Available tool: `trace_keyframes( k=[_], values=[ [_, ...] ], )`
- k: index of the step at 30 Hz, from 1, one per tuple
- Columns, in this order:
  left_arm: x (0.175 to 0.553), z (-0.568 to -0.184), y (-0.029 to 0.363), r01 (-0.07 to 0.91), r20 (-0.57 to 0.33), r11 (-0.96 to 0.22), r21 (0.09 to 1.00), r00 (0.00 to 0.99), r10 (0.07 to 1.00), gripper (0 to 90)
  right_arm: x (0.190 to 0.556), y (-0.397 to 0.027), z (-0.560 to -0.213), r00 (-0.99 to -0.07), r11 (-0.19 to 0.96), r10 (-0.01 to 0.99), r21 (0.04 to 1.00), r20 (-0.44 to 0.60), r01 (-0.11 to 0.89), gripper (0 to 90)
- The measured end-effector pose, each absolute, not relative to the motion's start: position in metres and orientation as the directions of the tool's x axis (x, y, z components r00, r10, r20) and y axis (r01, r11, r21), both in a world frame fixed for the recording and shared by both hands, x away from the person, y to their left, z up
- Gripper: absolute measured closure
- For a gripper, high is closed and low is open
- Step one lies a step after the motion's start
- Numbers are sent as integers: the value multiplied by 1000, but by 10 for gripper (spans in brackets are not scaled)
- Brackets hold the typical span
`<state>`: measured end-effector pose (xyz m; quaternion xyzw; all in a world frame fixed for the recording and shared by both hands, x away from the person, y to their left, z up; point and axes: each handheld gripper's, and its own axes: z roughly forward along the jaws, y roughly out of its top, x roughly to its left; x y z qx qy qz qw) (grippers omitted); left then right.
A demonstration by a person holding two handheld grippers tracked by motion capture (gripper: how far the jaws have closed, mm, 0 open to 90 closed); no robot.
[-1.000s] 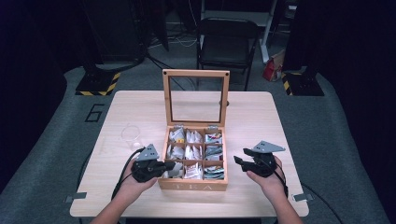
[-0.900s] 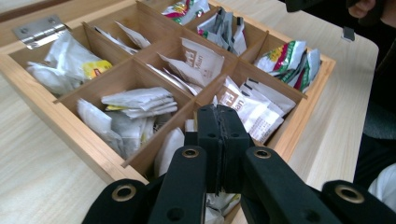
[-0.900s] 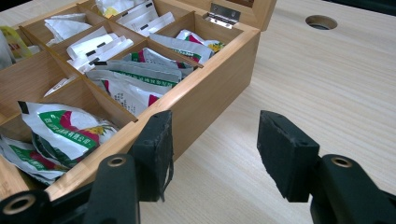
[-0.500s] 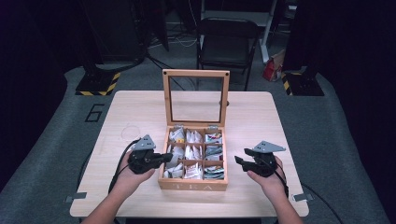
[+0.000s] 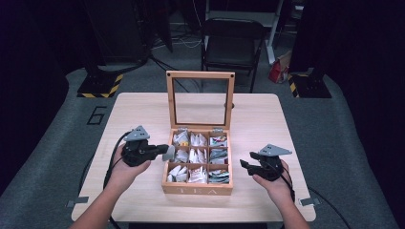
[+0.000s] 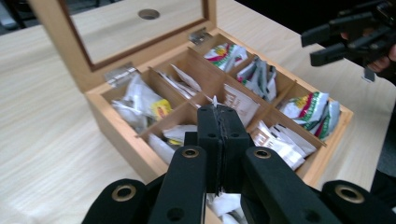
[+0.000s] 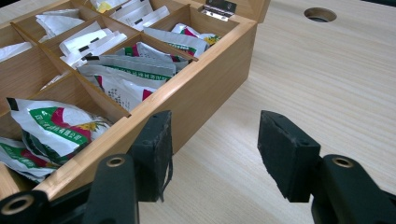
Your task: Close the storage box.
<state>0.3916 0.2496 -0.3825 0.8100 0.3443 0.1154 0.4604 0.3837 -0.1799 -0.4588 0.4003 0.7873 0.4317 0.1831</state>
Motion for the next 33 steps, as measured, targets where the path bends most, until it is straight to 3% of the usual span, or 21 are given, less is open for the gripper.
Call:
trace_keyframes(
  k=[14, 33],
  values=[
    [412, -352, 284, 459, -123, -293, 839, 684, 719, 895, 384, -179, -460, -615, 311, 786, 822, 59, 477, 439],
    [441, -357, 318, 495, -128, -227, 839, 584, 802, 895, 384, -177, -461, -620, 317, 782, 818, 60, 479, 439]
  ],
)
